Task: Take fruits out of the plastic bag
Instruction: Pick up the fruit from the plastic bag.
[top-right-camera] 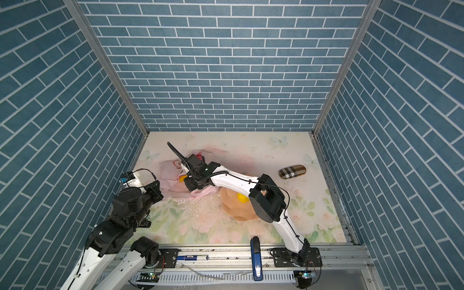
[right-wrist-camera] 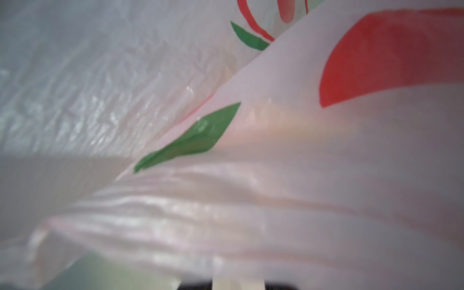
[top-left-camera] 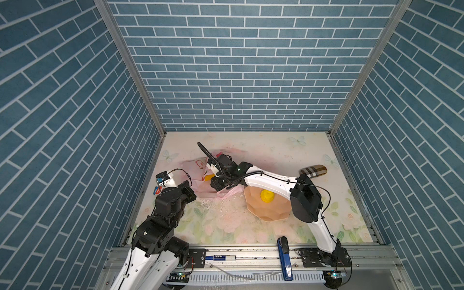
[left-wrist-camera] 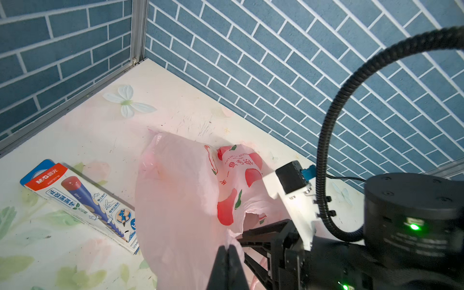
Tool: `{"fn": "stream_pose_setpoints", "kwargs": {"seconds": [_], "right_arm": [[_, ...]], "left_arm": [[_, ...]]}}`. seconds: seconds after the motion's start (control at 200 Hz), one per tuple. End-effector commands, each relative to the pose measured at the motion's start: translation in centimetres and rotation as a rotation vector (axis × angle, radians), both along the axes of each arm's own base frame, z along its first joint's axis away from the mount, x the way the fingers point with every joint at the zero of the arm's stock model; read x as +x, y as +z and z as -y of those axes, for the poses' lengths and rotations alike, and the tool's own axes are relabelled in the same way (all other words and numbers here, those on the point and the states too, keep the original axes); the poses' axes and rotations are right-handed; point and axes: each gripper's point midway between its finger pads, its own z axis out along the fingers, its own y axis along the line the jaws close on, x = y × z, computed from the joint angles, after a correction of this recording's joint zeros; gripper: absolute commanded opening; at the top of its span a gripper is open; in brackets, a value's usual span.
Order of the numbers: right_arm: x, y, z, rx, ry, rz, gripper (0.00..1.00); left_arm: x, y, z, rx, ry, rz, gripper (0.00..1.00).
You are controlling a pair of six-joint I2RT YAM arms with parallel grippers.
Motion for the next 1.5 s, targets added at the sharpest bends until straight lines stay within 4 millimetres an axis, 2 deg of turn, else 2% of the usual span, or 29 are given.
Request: {"fn": "stream_pose_setpoints", "kwargs": {"seconds": [0.0, 0.11, 0.3, 0.55, 0.79, 1.165, 1.495], "right_arm": [[3.0, 0.8, -1.2, 0.054, -0.063, 0.053, 0.36], [5.6, 0.3, -1.3, 0.064, -0.138, 0.093, 0.38], [9.6, -0.2, -1.3, 0.087, -0.247, 0.156, 0.45], [12.2, -0.7, -1.8, 0.094, -0.305, 0.224, 0.66], [12.9, -1.7, -2.4, 0.107, -0.303, 0.246, 0.75], [13.6, -3.1, -3.6, 0.137, -0.285, 0.234, 0.76], [14.8, -4.5, -3.4, 0.138, -0.324, 0.212, 0.76]], "left_arm": [[-0.1, 1.4, 0.4, -0.037, -0.017, 0.038, 0.0], [-0.5, 0.9, 0.5, -0.049, -0.031, 0.025, 0.0], [-1.2, -1.1, 0.8, -0.065, -0.051, -0.018, 0.0], [-1.2, -2.1, 1.5, -0.071, -0.085, -0.043, 0.0], [-1.0, -2.5, 2.1, -0.081, -0.112, -0.051, 0.0], [-1.6, -3.5, 2.2, -0.102, -0.121, -0.064, 0.0], [-2.0, -3.8, 2.1, -0.102, -0.123, -0.074, 0.0]]}}
